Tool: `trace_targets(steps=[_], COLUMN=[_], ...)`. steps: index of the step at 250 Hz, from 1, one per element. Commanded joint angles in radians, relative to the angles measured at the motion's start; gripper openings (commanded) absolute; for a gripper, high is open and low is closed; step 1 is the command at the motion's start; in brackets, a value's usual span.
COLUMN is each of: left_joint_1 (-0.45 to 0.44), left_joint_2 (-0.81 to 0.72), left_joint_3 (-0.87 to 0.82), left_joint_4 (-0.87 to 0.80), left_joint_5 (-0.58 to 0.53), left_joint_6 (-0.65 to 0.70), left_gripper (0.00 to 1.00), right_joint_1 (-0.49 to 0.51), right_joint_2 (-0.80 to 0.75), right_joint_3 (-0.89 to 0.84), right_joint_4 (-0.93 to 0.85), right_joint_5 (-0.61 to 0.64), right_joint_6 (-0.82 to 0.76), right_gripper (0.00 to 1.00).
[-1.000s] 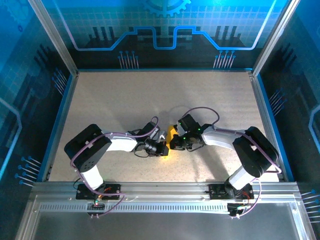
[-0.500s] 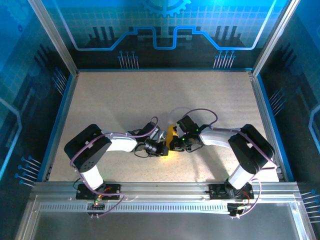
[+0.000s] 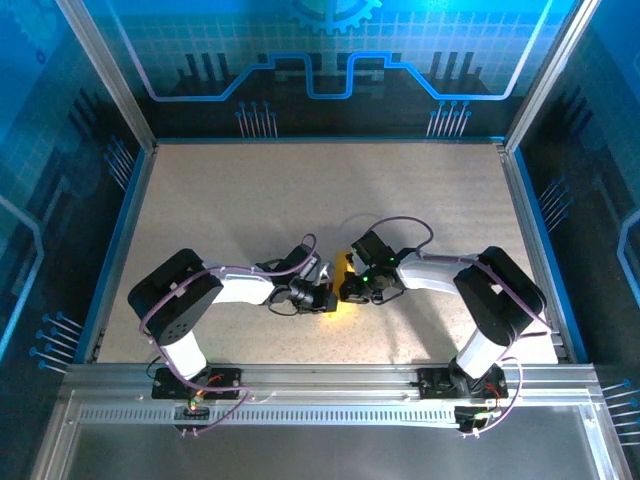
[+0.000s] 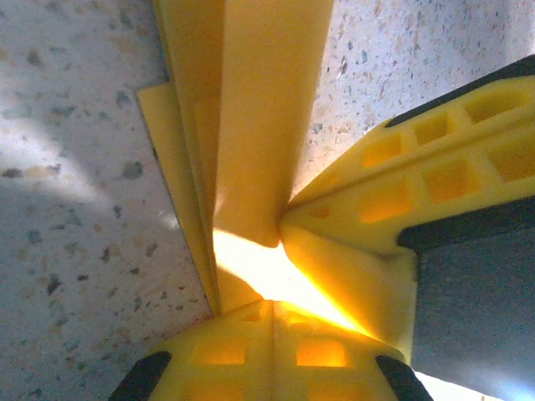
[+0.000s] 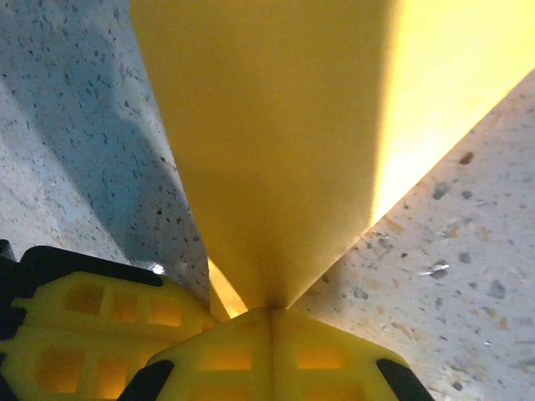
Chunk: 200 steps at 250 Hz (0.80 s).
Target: Fold a paper plane with a square sheet of paper (fold left side to right side)
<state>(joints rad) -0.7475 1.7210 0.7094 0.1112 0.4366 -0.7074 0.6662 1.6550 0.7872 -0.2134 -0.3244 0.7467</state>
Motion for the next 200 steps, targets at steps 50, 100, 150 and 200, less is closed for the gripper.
trace_targets(steps=[50, 100, 150, 200], left_joint_1=[-0.019, -0.02, -0.02, -0.019], left_joint_2=[0.012, 0.01, -0.013, -0.034], left_joint_3=[-0.031, -0.028, -0.02, 0.042], left_joint_4=[-0.081, -0.077, -0.072, -0.085], left_joint_5=[-0.046, -0.043, -0.032, 0.007], left_joint_6=[0.003, -0.002, -0.015, -0.011], left_gripper=[0.0, 0.0, 0.0, 0.0], right_joint_1=[-0.046, -0.071, -0.083, -0.086], right_joint_2=[-0.018, 0.045, 0.087, 0.121], right_joint_3=[0.043, 0.072, 0.062, 0.049], right_joint_4=[0.004, -0.023, -0.044, -0.041], right_joint_5=[-0.036, -0.008, 0.029, 0.032], right_joint_6=[-0.033, -0.063, -0.079, -0.089], right_gripper=[0.06, 0.06, 0.06, 0.06])
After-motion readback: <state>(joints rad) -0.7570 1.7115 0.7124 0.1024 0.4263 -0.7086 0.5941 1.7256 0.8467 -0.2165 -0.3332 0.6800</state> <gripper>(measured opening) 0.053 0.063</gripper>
